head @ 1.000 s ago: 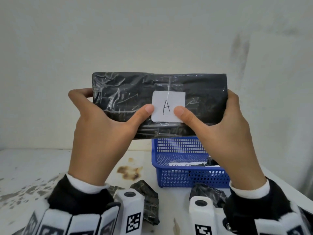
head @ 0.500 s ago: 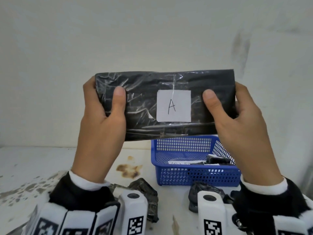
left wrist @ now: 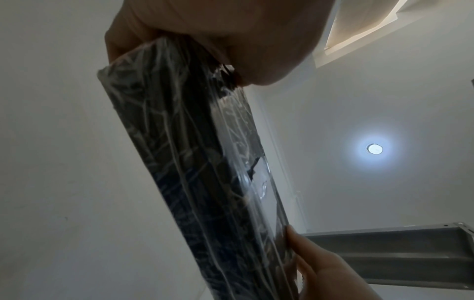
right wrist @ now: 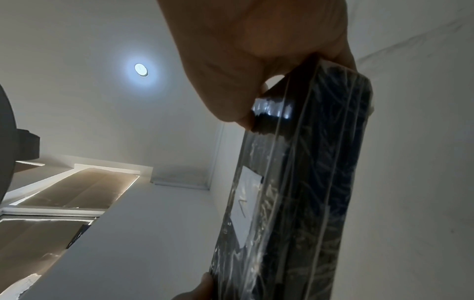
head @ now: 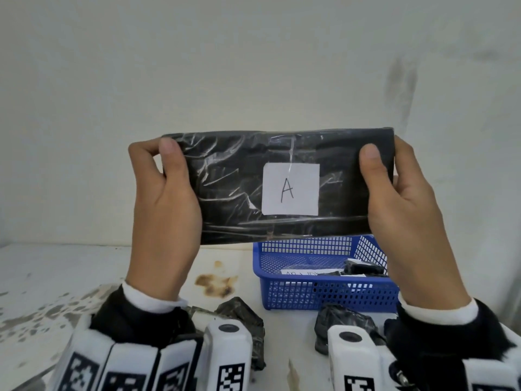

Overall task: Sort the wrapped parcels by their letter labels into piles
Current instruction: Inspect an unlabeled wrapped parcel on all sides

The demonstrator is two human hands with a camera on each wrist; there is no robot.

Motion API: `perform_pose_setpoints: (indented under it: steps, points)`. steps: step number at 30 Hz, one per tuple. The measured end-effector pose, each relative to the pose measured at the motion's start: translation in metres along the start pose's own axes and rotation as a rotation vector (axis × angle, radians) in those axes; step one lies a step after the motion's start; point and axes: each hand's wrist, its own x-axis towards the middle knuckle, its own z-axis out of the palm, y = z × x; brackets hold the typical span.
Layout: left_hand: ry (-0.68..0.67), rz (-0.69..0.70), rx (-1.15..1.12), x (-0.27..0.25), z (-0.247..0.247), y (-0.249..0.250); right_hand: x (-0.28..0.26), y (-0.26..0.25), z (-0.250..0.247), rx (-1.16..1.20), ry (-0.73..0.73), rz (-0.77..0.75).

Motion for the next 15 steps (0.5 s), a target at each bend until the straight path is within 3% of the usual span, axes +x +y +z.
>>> perform_pose_setpoints:
  steps: [8,13,15]
  points:
    - [0.038,-0.012,-0.051,0.0004,-0.0013,0.0040,-0.0026,-0.0034,0.0043,-0.020,0.011,0.052]
    - [-0.210,-0.023,0.136,-0.0011,-0.0049,0.0012,-0.0045,-0.0064,0.0033,-0.094,-0.024,0.033]
    - [-0.221,0.009,0.265,-0.0042,-0.0038,0.0000,-0.0057,-0.0094,0.0026,-0.128,-0.070,0.033]
